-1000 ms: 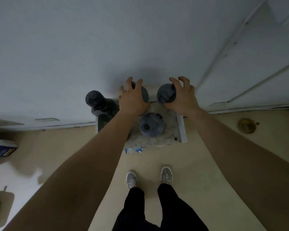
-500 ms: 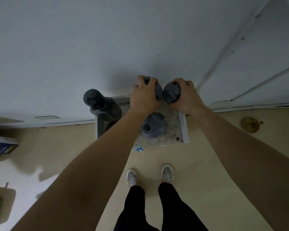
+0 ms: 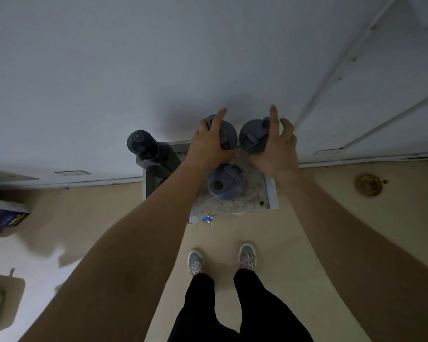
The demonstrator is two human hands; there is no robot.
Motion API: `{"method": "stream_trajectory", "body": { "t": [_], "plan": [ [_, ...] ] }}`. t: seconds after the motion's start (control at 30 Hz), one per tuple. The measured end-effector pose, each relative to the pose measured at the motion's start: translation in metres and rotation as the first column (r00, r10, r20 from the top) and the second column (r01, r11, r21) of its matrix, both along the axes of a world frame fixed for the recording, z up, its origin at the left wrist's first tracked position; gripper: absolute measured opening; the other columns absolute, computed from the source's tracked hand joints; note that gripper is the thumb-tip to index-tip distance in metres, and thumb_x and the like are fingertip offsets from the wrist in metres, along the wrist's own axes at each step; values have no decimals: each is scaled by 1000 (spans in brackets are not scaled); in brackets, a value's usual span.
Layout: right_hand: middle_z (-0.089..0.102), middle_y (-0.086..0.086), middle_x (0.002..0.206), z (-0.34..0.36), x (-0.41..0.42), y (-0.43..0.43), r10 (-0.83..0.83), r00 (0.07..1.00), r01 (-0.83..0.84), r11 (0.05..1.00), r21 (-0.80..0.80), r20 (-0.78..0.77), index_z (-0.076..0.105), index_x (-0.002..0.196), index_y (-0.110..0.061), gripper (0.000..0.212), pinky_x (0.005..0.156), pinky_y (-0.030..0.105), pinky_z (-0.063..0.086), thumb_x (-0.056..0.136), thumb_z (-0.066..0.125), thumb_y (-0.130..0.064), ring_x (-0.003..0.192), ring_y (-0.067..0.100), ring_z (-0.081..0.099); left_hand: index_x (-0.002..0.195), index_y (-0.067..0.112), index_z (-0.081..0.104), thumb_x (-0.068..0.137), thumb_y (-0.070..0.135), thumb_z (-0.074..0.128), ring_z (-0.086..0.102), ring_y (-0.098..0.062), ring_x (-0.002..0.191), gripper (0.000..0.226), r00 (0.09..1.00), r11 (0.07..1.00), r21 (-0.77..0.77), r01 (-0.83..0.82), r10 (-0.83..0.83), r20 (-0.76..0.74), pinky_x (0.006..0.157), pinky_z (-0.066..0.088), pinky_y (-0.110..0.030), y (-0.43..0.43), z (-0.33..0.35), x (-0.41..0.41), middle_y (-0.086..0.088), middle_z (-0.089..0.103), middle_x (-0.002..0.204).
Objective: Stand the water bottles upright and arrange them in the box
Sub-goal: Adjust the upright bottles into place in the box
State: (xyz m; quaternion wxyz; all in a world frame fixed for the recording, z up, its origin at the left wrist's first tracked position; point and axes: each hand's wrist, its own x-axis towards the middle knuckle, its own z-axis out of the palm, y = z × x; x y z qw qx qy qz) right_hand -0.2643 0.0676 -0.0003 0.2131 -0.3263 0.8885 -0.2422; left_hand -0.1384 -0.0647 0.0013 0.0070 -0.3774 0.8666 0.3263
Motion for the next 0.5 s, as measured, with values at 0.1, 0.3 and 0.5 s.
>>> {"method": "stream_trajectory", "body": {
  "t": [0.1, 0.3, 0.5],
  "plan": [
    [30, 22, 148, 3, 35, 24, -233, 971, 221, 959, -176, -49, 17, 155, -15, 96, 105, 52, 35, 77, 73, -25, 131, 43, 34, 156, 30, 0, 71, 52, 81, 38, -45, 137, 119, 987, 991, 86, -97, 107, -120, 105, 44, -57, 6, 5, 9, -16, 21, 156],
    [44, 4, 142, -13, 102, 45, -241, 787, 387, 910, -150, 568, 40, 147, -18, 73, 99, 37, 43, 83, 57, -50, 122, 22, 48, 141, 16, 41, 94, 48, 53, 53, -28, 121, 58, 811, 801, 296, -520, 572, -124, 96, 48, -43, 64, -7, 65, -7, 51, 135],
    [64, 4, 117, -23, 111, 36, -267, 643, 458, 886, -80, 718, 55, 130, -12, 47, 91, 33, 49, 95, 57, -42, 110, 22, 62, 135, 16, 54, 94, 48, 55, 63, -21, 106, 52, 787, 676, 538, -504, 616, -36, 85, 47, -29, 103, -18, 59, -3, 66, 119]
  ]
}}
